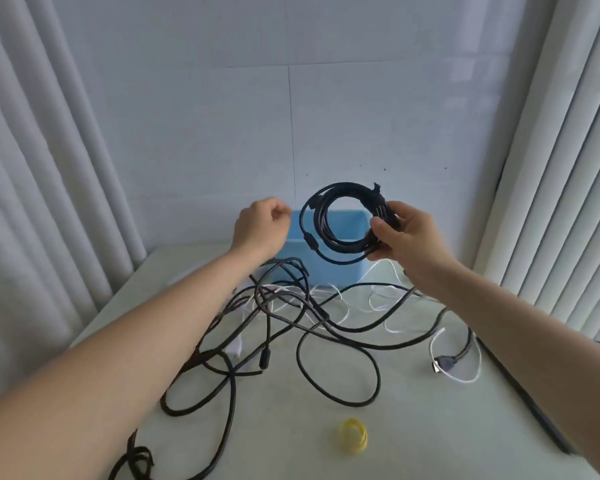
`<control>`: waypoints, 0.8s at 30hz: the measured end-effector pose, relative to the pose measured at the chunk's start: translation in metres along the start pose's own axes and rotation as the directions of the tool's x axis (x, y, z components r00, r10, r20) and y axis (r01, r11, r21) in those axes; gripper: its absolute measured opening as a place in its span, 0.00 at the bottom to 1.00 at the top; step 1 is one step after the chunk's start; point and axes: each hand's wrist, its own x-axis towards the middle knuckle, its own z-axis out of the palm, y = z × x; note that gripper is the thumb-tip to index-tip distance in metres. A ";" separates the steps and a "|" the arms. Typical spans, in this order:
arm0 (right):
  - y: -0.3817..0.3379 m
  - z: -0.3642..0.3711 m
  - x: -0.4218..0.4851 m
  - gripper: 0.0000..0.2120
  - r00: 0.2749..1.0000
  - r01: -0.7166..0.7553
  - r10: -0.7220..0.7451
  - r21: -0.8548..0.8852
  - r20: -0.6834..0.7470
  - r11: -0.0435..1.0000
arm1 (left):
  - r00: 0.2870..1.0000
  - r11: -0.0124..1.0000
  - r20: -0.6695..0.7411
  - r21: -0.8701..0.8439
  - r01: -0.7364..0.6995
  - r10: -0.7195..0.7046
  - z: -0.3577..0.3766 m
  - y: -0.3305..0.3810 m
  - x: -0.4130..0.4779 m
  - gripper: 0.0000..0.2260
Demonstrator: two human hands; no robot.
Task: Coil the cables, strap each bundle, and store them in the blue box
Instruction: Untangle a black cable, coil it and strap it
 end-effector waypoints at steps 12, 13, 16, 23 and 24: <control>0.013 0.012 0.093 0.07 0.996 -0.005 0.001 -0.042 -0.093 0.999 | 0.900 0.803 0.427 0.501 -0.322 0.095 0.046 -0.039 0.016 0.11; 0.015 0.014 0.097 0.08 0.996 -0.042 0.040 -0.019 -0.083 0.999 | 0.896 0.802 0.429 0.491 -0.339 0.116 0.045 -0.041 0.013 0.11; 0.026 0.025 0.103 0.10 0.985 -0.170 0.170 0.024 0.010 0.985 | 0.887 0.800 0.426 0.463 -0.383 0.178 0.043 -0.048 0.006 0.09; 0.055 0.064 0.103 0.07 0.907 -0.363 0.368 -0.062 0.205 0.930 | 0.870 0.777 0.377 0.422 -0.467 0.318 0.044 -0.062 -0.013 0.11; 0.059 0.070 0.104 0.06 0.894 -0.385 0.392 -0.075 0.217 0.920 | 0.867 0.770 0.379 0.427 -0.474 0.323 0.044 -0.065 -0.015 0.10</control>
